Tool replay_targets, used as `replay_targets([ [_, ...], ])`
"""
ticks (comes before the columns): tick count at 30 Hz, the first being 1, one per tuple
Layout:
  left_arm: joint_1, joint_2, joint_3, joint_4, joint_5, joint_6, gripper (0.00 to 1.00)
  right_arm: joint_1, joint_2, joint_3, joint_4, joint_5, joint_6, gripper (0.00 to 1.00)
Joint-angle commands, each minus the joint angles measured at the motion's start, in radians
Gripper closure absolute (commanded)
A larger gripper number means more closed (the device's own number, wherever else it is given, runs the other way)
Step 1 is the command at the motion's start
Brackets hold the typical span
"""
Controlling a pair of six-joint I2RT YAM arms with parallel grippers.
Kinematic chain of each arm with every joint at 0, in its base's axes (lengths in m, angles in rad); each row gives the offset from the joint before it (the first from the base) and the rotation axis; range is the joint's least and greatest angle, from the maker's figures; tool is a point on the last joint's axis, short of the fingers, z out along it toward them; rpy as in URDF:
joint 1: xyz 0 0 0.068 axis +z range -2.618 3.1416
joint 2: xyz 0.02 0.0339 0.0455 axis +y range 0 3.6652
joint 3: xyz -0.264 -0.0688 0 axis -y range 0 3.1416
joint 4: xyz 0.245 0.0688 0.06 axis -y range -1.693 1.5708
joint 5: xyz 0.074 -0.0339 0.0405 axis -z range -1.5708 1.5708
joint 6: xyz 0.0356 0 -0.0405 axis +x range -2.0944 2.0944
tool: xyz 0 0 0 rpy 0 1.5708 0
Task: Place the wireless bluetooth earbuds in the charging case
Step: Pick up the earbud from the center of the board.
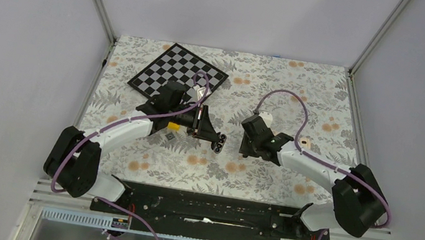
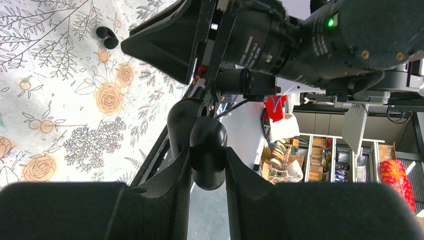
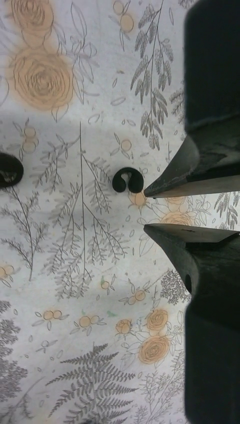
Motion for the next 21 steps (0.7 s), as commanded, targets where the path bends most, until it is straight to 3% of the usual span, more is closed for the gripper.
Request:
replay_targets([
  [1, -0.004, -0.005, 0.025, 0.029, 0.02, 0.02, 0.96, -0.069, -0.064, -0.058, 0.01, 0.023, 0.027, 0.67],
  [6, -0.003, 0.003, 0.03, 0.03, 0.021, 0.021, 0.96, -0.155, -0.055, -0.117, 0.066, -0.062, 0.036, 0.68],
  [21, -0.004, -0.003, 0.03, 0.02, 0.021, 0.026, 0.96, -0.159, 0.07, -0.075, 0.118, -0.139, 0.021, 0.7],
])
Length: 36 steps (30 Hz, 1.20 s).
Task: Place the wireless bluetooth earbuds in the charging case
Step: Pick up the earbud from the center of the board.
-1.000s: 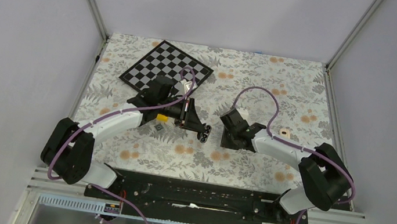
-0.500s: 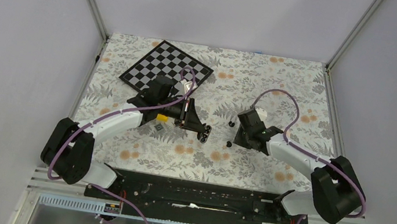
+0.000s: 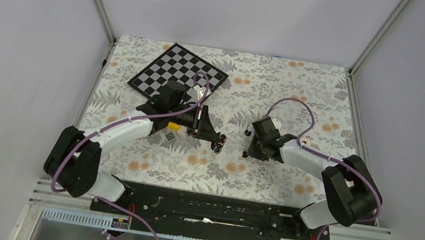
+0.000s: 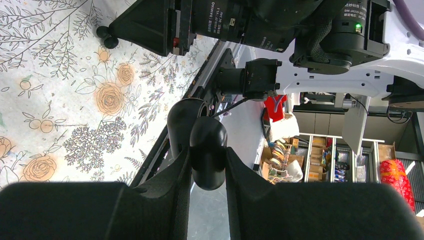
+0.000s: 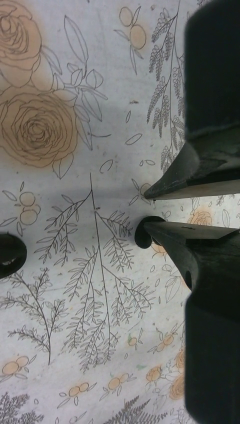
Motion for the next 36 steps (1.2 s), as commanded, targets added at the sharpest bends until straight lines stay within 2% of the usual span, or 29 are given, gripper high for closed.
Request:
replay_targets([
  [1, -0.004, -0.005, 0.03, 0.021, 0.021, 0.025, 0.96, 0.001, 0.016, 0.033, 0.036, -0.036, 0.0, 0.7],
  [13, -0.004, 0.006, 0.04, 0.019, 0.027, 0.028, 0.96, 0.004, 0.034, 0.026, 0.053, -0.079, 0.001, 0.71],
  [18, -0.004, 0.007, 0.033, 0.02, 0.027, 0.03, 0.96, 0.012, 0.026, 0.022, 0.063, -0.09, 0.008, 0.76],
  [29, -0.004, 0.001, 0.028, 0.02, 0.03, 0.034, 0.96, 0.042, 0.044, 0.042, 0.067, -0.094, 0.014, 0.72],
  [33, -0.004, 0.004, 0.037, 0.004, 0.031, 0.049, 0.96, 0.045, 0.048, 0.042, 0.069, -0.094, 0.014, 0.76],
  [36, -0.003, 0.001, 0.038, 0.001, 0.029, 0.05, 0.96, 0.046, 0.048, 0.045, 0.069, -0.09, 0.014, 0.83],
])
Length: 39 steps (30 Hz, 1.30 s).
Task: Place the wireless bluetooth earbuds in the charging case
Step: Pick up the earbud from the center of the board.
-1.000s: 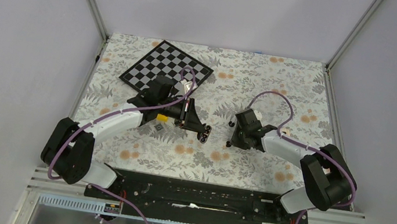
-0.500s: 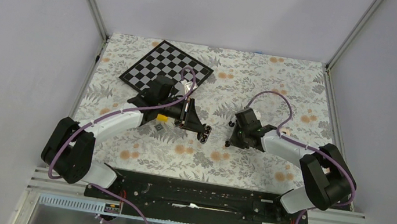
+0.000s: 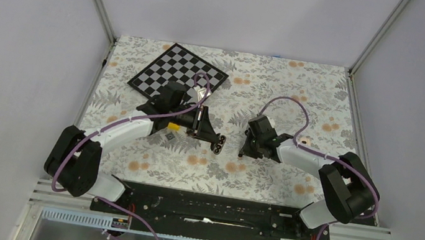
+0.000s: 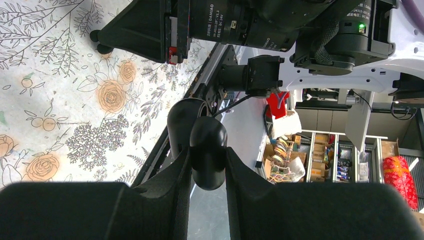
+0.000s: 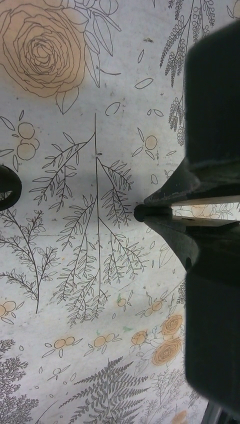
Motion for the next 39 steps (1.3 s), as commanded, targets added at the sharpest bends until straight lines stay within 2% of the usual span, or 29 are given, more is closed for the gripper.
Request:
replay_targets([
  [1, -0.004, -0.005, 0.037, 0.013, 0.021, 0.024, 0.96, 0.013, 0.014, 0.03, -0.013, -0.007, 0.005, 0.85],
  [7, -0.004, 0.001, 0.029, 0.013, 0.017, 0.024, 0.96, 0.018, -0.01, 0.035, -0.028, 0.009, -0.008, 0.99],
  [10, -0.004, 0.008, 0.034, 0.015, 0.007, 0.022, 0.96, 0.023, -0.065, 0.044, -0.083, 0.049, -0.025, 1.0],
  [14, -0.004, 0.001, 0.047, 0.019, -0.03, 0.03, 0.96, 0.023, -0.215, 0.021, -0.113, 0.067, -0.04, 1.0],
  [19, -0.005, -0.02, -0.007, 0.128, -0.003, 0.039, 0.96, 0.052, -0.454, -0.005, -0.124, 0.084, -0.031, 1.0],
  [26, -0.014, -0.059, -0.023, 0.128, -0.021, 0.108, 0.96, 0.105, -0.715, -0.002, -0.158, 0.151, -0.032, 1.0],
  [32, -0.068, -0.063, 0.033, 0.013, -0.097, 0.249, 0.96, 0.113, -0.795, -0.02, -0.118, 0.087, -0.09, 1.0],
  [39, -0.112, -0.047, 0.11, -0.112, -0.146, 0.38, 0.96, 0.116, -0.772, -0.017, -0.029, -0.105, -0.167, 1.0],
])
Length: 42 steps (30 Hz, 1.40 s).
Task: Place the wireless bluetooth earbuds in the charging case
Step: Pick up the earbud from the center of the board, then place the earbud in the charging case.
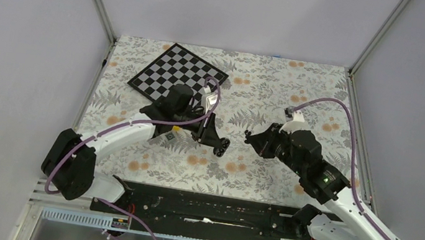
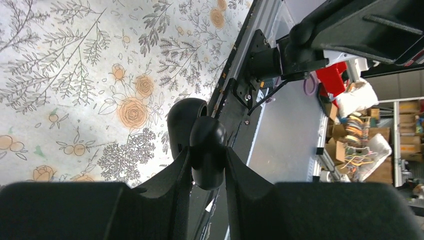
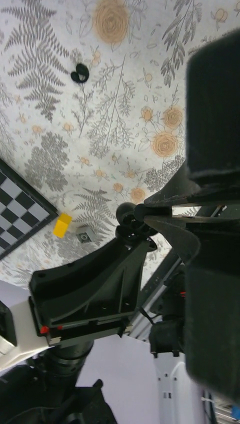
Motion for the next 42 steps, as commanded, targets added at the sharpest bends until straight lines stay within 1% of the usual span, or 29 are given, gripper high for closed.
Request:
replay_targets([
  [1, -0.017, -0.017, 0.088, -0.057, -0.046, 0.121, 0.96, 0.011, 0.017, -0.005, 0.09, -0.129, -0.063, 1.0],
  [8, -0.02, -0.045, 0.093, -0.056, -0.081, 0.127, 0.96, 0.012, 0.031, -0.034, 0.16, -0.191, -0.079, 1.0],
  [12, -0.02, -0.049, 0.103, -0.079, -0.079, 0.152, 0.97, 0.012, 0.048, -0.029, 0.153, -0.167, -0.097, 1.0],
  [16, -0.022, -0.046, 0.125, -0.11, -0.118, 0.151, 0.98, 0.013, 0.05, -0.031, 0.165, -0.137, -0.087, 1.0],
  [19, -0.023, -0.014, 0.158, -0.133, -0.198, 0.081, 1.0, 0.012, 0.05, -0.039, 0.174, -0.065, -0.02, 1.0],
  [20, -0.023, 0.011, 0.175, -0.151, -0.22, 0.039, 1.0, 0.012, 0.051, -0.041, 0.173, -0.011, 0.012, 1.0],
  [23, -0.022, 0.078, 0.205, -0.163, -0.184, -0.095, 1.0, 0.013, 0.067, -0.023, 0.143, 0.083, 0.074, 1.0],
  [28, -0.02, 0.055, 0.139, 0.036, -0.083, -0.276, 1.0, 0.021, 0.142, 0.051, 0.076, 0.142, 0.142, 1.0],
  [30, -0.019, 0.052, 0.141, 0.059, -0.07, -0.311, 1.0, 0.028, 0.169, 0.063, 0.074, 0.168, 0.208, 1.0],
  [32, -0.017, 0.059, 0.141, 0.062, -0.074, -0.343, 1.0, 0.061, 0.197, 0.062, 0.091, 0.193, 0.248, 1.0],
  [35, -0.011, 0.076, 0.129, 0.088, -0.059, -0.406, 1.0, 0.106, 0.231, 0.076, 0.094, 0.271, 0.249, 1.0],
  [37, -0.011, 0.08, 0.116, 0.106, -0.06, -0.428, 1.0, 0.117, 0.243, 0.085, 0.099, 0.28, 0.242, 1.0],
  [42, -0.01, 0.075, 0.111, 0.115, -0.061, -0.429, 1.0, 0.134, 0.244, 0.09, 0.109, 0.288, 0.242, 1.0],
])
